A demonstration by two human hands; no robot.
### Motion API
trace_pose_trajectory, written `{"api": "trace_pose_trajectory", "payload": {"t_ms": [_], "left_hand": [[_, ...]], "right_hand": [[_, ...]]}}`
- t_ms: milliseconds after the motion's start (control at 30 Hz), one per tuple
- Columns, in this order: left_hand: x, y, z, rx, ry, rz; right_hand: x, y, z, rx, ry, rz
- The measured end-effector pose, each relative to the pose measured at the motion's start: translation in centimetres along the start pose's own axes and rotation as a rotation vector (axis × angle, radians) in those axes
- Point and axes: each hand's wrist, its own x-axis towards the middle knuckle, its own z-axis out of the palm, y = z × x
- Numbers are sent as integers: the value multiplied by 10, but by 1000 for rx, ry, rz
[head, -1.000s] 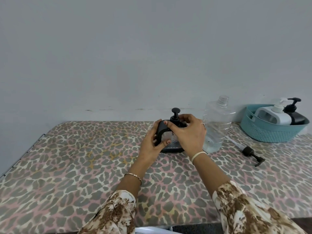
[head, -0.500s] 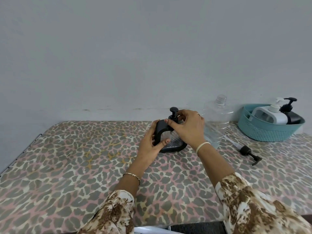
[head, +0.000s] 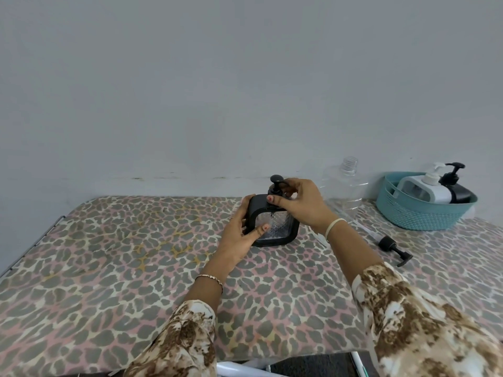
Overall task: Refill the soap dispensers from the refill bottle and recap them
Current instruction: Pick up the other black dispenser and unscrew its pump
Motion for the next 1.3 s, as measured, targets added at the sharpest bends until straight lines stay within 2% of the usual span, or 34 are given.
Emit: {"api": "trace_pose_trajectory", "payload": {"t_ms": [100,200,333,500,600,700,900,1033,1133,1300], "left_hand": [[1,0,-2,-22,-11,-26],[0,0,-1,-10,-1,-11],[-1,0,2,-3,58,12],[-2,1,4,29,108,26],[-1,1,5,49,103,30],[0,0,4,46,69,15],[0,2,-1,-132,1,-63],[0,3,-3,-185,-6,-72],[0,2,-1,-176,27,-62],[0,2,1,-154,44,-49]], "right_hand": [[3,-1,-6,35,-68,-33],[2,-4,-9,40,-90,15],[-5,-9,1,-38,117,108],[-13,-15,17,-370,361,148],[-12,-19,16,-443,369,85],[-7,-15,11,-471,291,54],[0,-3,4,-324,103,22],[0,-1,0,-147,47,23],[-2,1,3,-45,76,33],[-8,-4,15,-66,241,79]]}}
